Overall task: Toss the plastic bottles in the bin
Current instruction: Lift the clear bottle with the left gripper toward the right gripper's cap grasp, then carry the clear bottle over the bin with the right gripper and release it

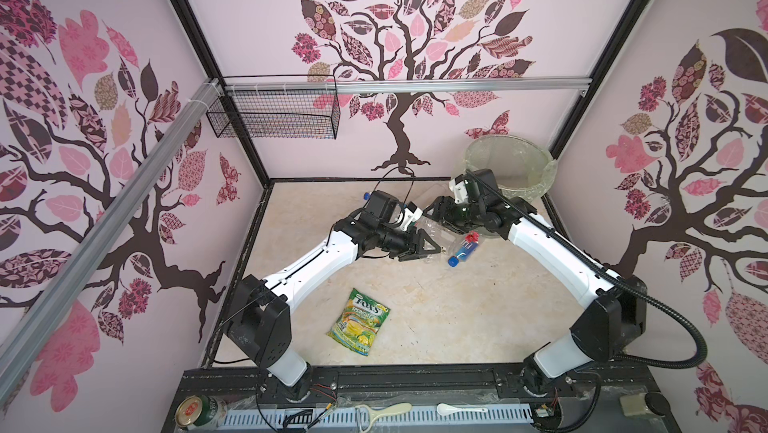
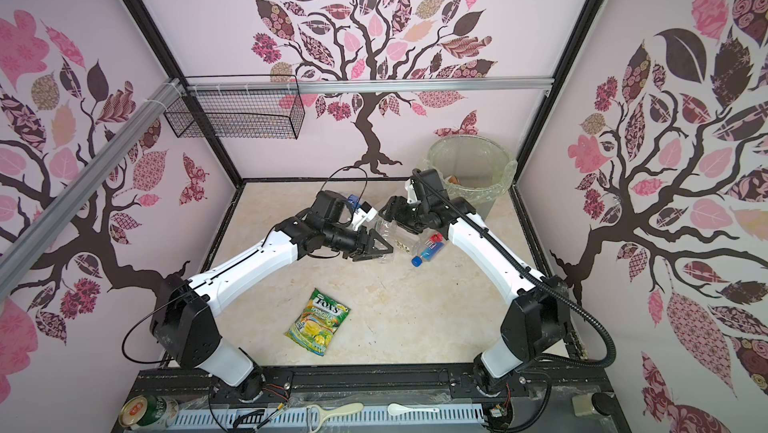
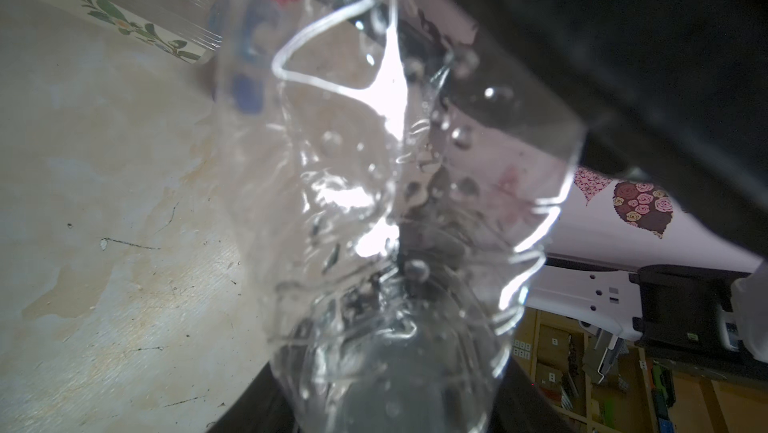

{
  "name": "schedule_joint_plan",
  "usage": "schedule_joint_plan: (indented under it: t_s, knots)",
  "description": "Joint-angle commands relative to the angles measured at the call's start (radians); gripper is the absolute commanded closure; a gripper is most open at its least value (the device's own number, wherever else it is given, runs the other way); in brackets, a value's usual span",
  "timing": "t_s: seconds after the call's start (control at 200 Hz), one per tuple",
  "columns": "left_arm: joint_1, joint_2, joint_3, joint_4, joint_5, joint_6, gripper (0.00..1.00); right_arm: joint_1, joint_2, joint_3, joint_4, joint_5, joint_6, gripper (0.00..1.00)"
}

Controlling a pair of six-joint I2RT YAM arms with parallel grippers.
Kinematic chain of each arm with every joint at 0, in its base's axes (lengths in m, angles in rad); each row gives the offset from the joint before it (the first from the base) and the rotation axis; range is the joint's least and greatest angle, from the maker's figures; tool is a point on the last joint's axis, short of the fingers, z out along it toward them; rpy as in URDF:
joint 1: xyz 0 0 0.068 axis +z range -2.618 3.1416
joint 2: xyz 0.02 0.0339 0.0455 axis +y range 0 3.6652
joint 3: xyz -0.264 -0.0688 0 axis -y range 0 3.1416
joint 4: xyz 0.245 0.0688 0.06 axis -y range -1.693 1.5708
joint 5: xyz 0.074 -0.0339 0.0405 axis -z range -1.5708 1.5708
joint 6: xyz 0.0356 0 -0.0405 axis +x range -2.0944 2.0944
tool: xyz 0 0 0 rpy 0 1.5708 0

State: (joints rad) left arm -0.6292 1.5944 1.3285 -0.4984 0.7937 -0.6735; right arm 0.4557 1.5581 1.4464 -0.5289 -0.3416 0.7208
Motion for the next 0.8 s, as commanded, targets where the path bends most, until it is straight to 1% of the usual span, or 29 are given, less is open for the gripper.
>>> schedule_joint_plan:
  t_s: [0.0,0.11,0.24,0.33,0.375,0.445,0.52,0.6,0.685,0.765,0.795]
  knots:
    - [-0.005,-0.038,-0.029,0.024,0.009,0.020,0.43,-0.001,0.024,0.003,-0.004,0.011,0.039,0.39]
    - [-0.005,-0.043,-0.034,0.027,0.006,0.015,0.41,-0.001,0.024,0.004,-0.002,0.008,0.042,0.49]
    - [-0.005,-0.043,-0.025,0.026,-0.006,0.004,0.36,0.000,0.007,0.012,-0.001,0.030,0.043,0.59]
    - [-0.006,-0.044,-0.011,0.022,-0.020,-0.005,0.32,-0.001,-0.001,0.034,-0.019,0.053,0.036,0.62]
    - [-0.005,-0.044,-0.002,0.022,-0.028,-0.010,0.29,-0.003,0.000,0.057,-0.036,0.069,0.026,0.63]
    - [-0.003,-0.049,0.016,0.016,-0.050,-0.019,0.21,-0.014,0.005,0.114,-0.074,0.103,0.001,0.65]
    - [0.006,-0.057,0.044,0.015,-0.073,-0.043,0.10,-0.047,0.016,0.199,-0.116,0.122,-0.016,0.66]
    - [0.017,-0.058,0.097,0.003,-0.087,-0.077,0.02,-0.109,0.034,0.313,-0.158,0.137,-0.028,0.66]
    - [0.017,-0.048,0.184,-0.020,-0.121,-0.118,0.02,-0.165,0.072,0.486,-0.222,0.180,-0.071,0.67]
    - [0.016,-0.031,0.245,0.011,-0.110,-0.178,0.02,-0.204,0.128,0.692,-0.294,0.260,-0.138,0.67]
    - [0.016,-0.023,0.276,0.010,-0.122,-0.203,0.02,-0.221,0.153,0.773,-0.314,0.289,-0.161,0.66]
